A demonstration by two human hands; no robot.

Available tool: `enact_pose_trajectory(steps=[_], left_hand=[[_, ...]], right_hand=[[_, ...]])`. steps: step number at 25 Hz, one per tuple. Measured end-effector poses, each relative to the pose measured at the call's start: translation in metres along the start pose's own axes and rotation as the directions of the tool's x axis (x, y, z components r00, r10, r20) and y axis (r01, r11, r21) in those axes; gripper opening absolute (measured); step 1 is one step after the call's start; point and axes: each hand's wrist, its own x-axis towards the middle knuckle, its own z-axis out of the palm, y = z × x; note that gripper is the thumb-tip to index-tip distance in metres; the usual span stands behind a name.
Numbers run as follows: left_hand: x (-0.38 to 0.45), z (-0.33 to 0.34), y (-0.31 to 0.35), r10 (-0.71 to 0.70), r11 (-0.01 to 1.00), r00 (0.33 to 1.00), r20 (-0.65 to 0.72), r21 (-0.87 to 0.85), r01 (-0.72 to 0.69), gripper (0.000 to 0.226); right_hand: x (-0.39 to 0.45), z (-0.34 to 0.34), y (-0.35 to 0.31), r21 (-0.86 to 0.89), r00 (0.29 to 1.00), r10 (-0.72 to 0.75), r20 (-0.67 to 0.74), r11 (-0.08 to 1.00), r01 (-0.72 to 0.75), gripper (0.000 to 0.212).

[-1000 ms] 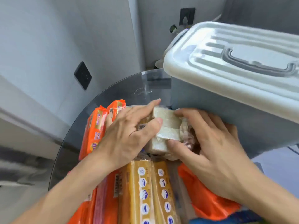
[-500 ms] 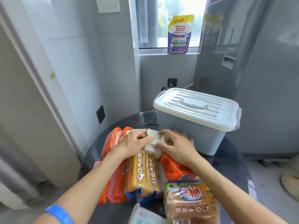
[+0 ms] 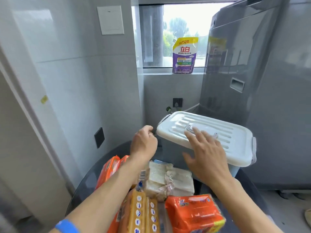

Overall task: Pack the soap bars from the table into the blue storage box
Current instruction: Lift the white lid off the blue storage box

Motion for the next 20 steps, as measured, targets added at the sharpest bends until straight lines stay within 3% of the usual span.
enact_pose_trajectory(steps=[3,8,12,14,16,17,18,19,20], left_hand=[[0.04,0.022,0.023,-0.209,0.942,0.972,0.111,-0.242,0.23,0.032],[0.077,0.04,0.022,-0.257,0.923,0.952,0.164,-0.25,0.292,0.03],[0.082,0.035,0.023,-0.255,0.959,0.96,0.112,-0.1,0.266,0.03],[0.078,0.033,0.022,-0.326,0.939,0.939,0.107,-0.079,0.335,0.02],[0.067,0.027,0.02,-0.411,0.893,0.901,0.139,-0.134,0.429,0.026],[0.063,0.023,0.022,-0.38,0.919,0.92,0.096,-0.075,0.387,0.028],[0.058,0.019,0.027,-0.262,0.961,0.965,0.022,0.091,0.259,0.029],[0.051,0.016,0.035,-0.069,0.961,0.998,-0.006,0.266,0.068,0.029],[0.044,0.015,0.044,0.138,0.941,0.99,0.034,0.308,-0.141,0.028]], right_hand=[[-0.004,0.015,0.009,0.041,0.996,0.081,-0.042,0.996,-0.079,0.029],[-0.007,0.02,0.018,0.105,0.984,0.025,-0.177,0.994,-0.007,0.026],[-0.008,0.013,0.019,0.113,0.989,0.026,-0.148,0.994,-0.009,0.026],[-0.008,0.01,0.018,0.137,0.992,0.039,-0.119,0.99,-0.023,0.028],[-0.015,0.007,0.017,0.149,0.996,0.033,-0.087,0.989,-0.02,0.03],[-0.017,0.005,0.017,0.149,0.996,0.027,-0.086,0.989,-0.014,0.03],[-0.017,0.004,0.019,0.14,0.996,0.029,-0.082,0.99,-0.017,0.031],[-0.017,0.003,0.019,0.132,0.997,0.032,-0.065,0.991,-0.023,0.032],[-0.016,0.003,0.019,0.14,0.998,0.026,-0.057,0.99,-0.018,0.033]])
